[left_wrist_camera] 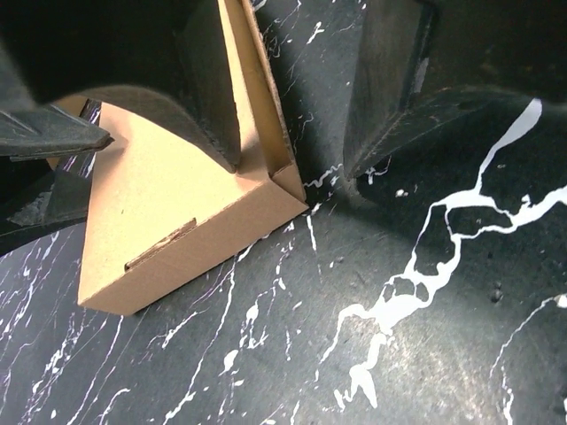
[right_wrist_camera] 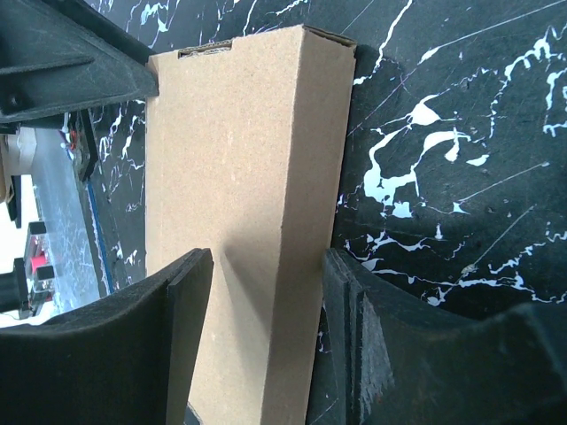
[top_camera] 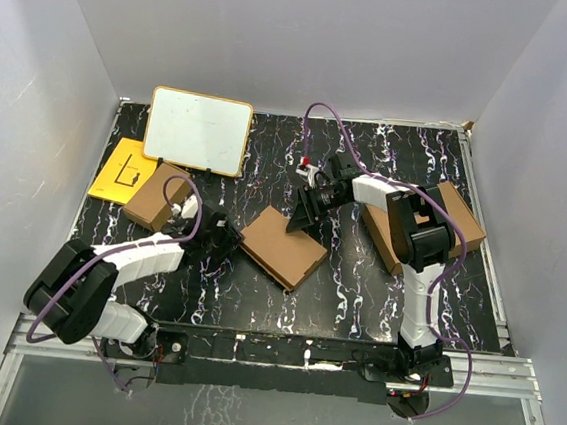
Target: Fold the paper box
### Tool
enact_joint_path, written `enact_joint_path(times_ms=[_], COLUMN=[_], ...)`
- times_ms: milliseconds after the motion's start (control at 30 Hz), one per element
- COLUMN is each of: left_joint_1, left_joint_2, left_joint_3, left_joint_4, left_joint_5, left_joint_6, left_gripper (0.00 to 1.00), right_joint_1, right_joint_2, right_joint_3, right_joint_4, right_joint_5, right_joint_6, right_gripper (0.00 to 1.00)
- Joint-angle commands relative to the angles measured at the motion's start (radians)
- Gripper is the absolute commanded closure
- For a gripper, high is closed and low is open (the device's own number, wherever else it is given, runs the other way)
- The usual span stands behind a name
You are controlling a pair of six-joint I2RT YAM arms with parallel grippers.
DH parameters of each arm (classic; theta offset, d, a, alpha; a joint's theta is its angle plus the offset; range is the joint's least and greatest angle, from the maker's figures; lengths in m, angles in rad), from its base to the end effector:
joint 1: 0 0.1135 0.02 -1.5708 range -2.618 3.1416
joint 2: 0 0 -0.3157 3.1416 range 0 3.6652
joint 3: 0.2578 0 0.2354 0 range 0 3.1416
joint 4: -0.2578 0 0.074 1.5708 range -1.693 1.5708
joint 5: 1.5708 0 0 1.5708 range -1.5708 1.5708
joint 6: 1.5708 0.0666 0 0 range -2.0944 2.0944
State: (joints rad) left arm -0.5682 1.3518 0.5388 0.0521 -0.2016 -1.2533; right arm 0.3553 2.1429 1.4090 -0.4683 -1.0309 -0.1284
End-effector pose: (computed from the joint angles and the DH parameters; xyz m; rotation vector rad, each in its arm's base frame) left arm 0.2198 -0.1245 0.2016 -0.9084 2.2361 -0.6670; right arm 0.3918 0.2063 0.1701 -0.8630 2.3860 1.4735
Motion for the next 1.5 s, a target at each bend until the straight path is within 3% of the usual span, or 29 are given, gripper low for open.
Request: enact_joint_path(times_ms=[0,67,400,600,733,867,967,1167,1233,1400,1467], left_joint_1=[0.017,0.019,0.026,0.028,0.027,0.027,0.029,0.029,0.028,0.027,0.024], left_joint_2=[0.012,0.012,0.035,0.027,-0.001,-0.067,-0.144,-0.295,-0.325,-0.376,-0.387], left_joint_3=[0.031,0.035,0.018,0.008,0.015,0.010,-0.005,-0.119,-0.156,-0.188,-0.169], left_joint_4=[0.019,0.028,0.077,0.106,0.114,0.113,0.086,0.119,0.126,0.019,-0.090], left_joint_5=[-0.010,-0.002,0.031,0.050,0.062,0.074,0.085,0.163,0.201,0.283,0.298], left_joint_6=[0.050,0.051,0.058,0.100,0.153,0.232,0.287,0.270,0.227,0.219,0.257], left_gripper=[0.56,0.64,0.89,0.98,0.88,0.57,0.44,0.40,0.48,0.95,1.00], right_joint_1=[0.004,0.003,0.013,0.023,0.023,0.014,-0.002,-0.041,-0.041,-0.039,-0.040], right_joint_2=[-0.012,-0.011,-0.003,0.001,-0.004,-0.020,-0.043,-0.111,-0.152,-0.285,-0.330], right_joint_3=[-0.002,-0.004,-0.004,0.006,0.007,0.006,0.002,-0.047,-0.092,-0.264,-0.296], right_joint_4=[0.023,0.022,0.017,0.009,0.010,0.012,0.016,0.043,0.055,0.085,0.065], right_joint_5=[-0.007,-0.008,-0.010,-0.019,-0.017,-0.024,-0.030,-0.037,-0.043,-0.035,0.020], right_joint_6=[-0.007,-0.006,-0.009,-0.014,-0.014,-0.012,-0.008,-0.002,-0.020,-0.110,-0.199], right_gripper=[0.43,0.43,0.43,0.43,0.43,0.42,0.40,0.39,0.38,0.39,0.40])
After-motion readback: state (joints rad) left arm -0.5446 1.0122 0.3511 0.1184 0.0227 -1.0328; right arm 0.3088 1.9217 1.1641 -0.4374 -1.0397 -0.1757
